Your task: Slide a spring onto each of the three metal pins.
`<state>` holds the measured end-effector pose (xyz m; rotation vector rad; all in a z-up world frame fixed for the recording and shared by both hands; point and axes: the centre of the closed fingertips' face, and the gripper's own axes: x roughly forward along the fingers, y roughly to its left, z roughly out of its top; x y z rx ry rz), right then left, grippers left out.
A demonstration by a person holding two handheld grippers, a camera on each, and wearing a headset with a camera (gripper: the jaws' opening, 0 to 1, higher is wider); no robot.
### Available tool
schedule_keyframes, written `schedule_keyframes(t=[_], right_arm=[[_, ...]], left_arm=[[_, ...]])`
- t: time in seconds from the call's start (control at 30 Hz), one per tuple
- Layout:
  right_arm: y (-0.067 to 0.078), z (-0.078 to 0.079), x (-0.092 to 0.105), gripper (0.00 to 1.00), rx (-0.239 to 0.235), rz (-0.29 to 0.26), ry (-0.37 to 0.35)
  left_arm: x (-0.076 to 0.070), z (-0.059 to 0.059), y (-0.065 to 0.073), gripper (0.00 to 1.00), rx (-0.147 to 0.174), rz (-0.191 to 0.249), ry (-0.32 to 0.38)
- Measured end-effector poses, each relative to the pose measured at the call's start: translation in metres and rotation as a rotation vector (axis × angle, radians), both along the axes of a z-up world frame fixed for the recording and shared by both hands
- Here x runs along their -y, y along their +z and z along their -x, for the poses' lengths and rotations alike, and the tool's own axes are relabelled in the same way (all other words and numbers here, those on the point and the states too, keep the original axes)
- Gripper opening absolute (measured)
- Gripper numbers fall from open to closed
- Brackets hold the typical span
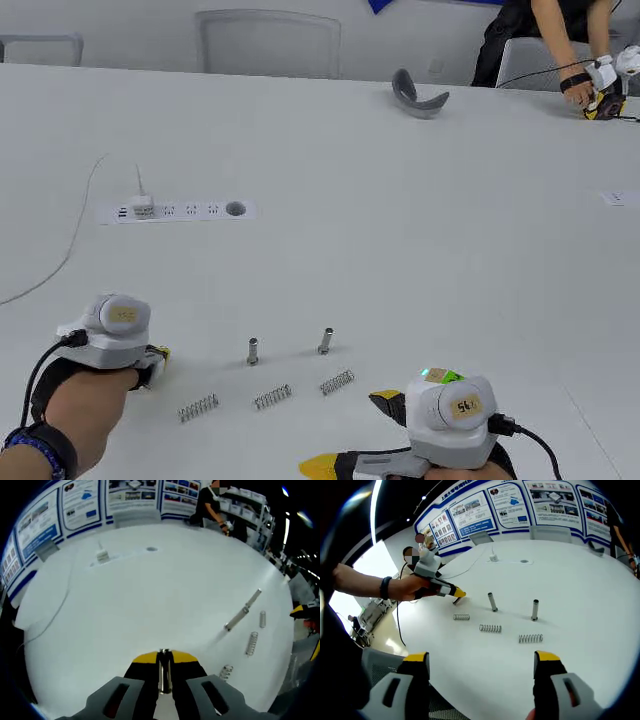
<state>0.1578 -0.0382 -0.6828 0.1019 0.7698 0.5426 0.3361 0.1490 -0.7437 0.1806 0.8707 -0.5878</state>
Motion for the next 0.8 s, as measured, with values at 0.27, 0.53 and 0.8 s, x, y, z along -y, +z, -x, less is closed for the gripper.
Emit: schedule_keyframes(t=[0.27, 0.53, 0.8], right_arm=[[0.0, 0.0, 0.0, 0.87, 0.0, -0.004, -0.002], [0.001, -0.001, -0.001, 0.86, 0.006, -0.007, -0.003], [0.003, 0.0, -0.001, 0.86, 0.006, -0.009, 0.0]], left_arm=[[-0.005, 0.003, 0.012, 0.07, 0.011, 0.028, 0.029], [-0.009, 0.006, 0.018, 0.07, 0.024, 0.039, 0.033], [-0.011, 0.01, 0.023, 0.07, 0.04, 0.043, 0.031]])
